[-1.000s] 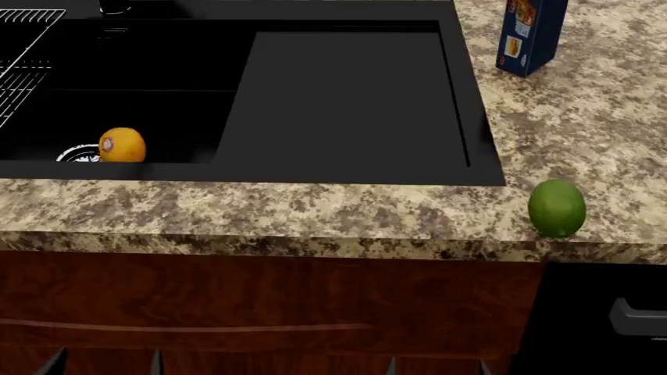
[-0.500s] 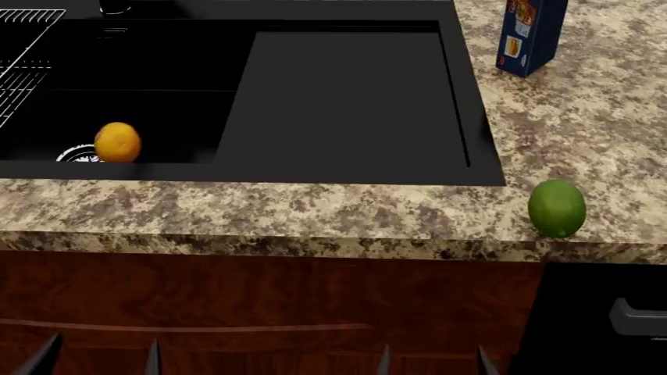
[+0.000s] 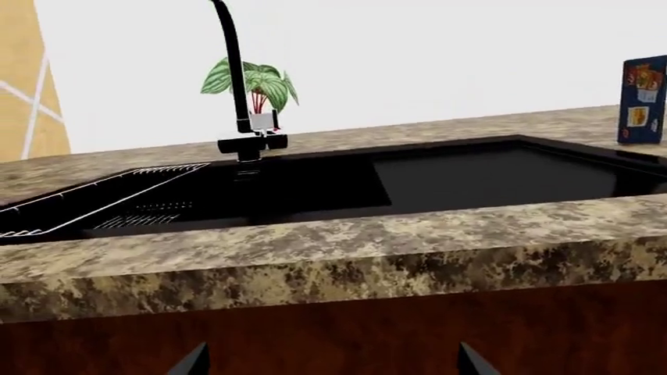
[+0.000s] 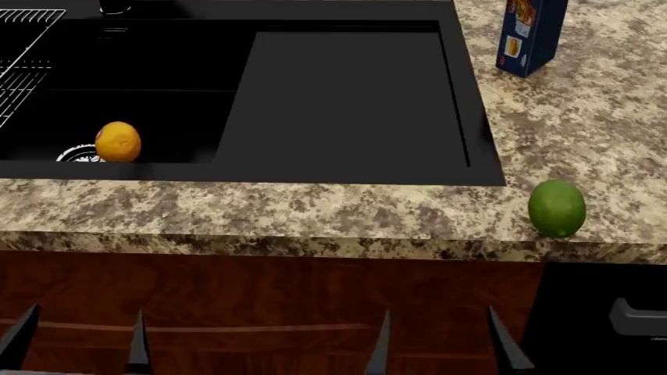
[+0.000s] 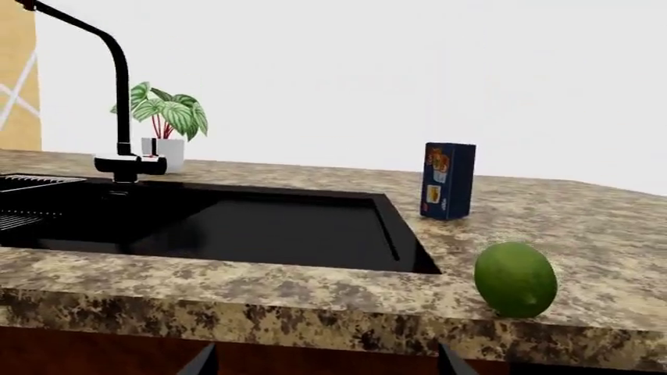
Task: Pick the lime from the counter and place it in the sink
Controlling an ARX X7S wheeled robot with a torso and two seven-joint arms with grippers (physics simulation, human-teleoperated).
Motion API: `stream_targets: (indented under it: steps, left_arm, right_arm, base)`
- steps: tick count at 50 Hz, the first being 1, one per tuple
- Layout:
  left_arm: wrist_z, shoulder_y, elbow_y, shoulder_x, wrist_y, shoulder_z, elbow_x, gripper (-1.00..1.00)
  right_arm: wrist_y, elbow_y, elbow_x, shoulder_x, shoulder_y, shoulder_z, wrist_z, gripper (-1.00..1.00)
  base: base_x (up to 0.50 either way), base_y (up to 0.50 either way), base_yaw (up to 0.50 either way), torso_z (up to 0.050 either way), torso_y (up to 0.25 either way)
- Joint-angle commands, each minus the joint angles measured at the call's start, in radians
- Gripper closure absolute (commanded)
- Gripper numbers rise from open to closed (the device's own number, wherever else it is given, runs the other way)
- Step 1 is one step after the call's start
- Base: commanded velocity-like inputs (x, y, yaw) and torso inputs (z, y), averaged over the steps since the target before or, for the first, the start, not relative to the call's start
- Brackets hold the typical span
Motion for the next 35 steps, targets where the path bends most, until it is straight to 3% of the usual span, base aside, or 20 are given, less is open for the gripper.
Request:
stream_targets:
  steps: [1,18,26,35]
  left_arm:
    - [-0.022,-0.059,0.110,-0.027,-0.214,-0.008,0.008,-1.00]
    - [0.058,-0.290,0.353,-0.114,-0.723,-0.118,-0.148,-1.00]
    - [0.047,-0.367,0.439,-0.156,-0.854,-0.178,-0.168,-1.00]
    - [0.044,-0.405,0.430,-0.168,-0.878,-0.182,-0.171,-1.00]
  right_arm:
    - [0.156,-0.142,0.006,0.040,0.021,0.005,0.014,-1.00]
    - [0.787,-0.566,0.122,0.102,0.231,0.094,0.046,-1.00]
    - [0.967,-0.646,0.141,0.124,0.335,0.112,0.063,-1.00]
    - [1.086,-0.690,0.221,0.113,0.402,0.183,0.025,-1.00]
  base:
    - [0.00,0.00,0.00,0.000,0.000]
    - [0.00,0.00,0.00,0.000,0.000]
    - [0.00,0.00,0.00,0.000,0.000]
    - [0.00,0.00,0.00,0.000,0.000]
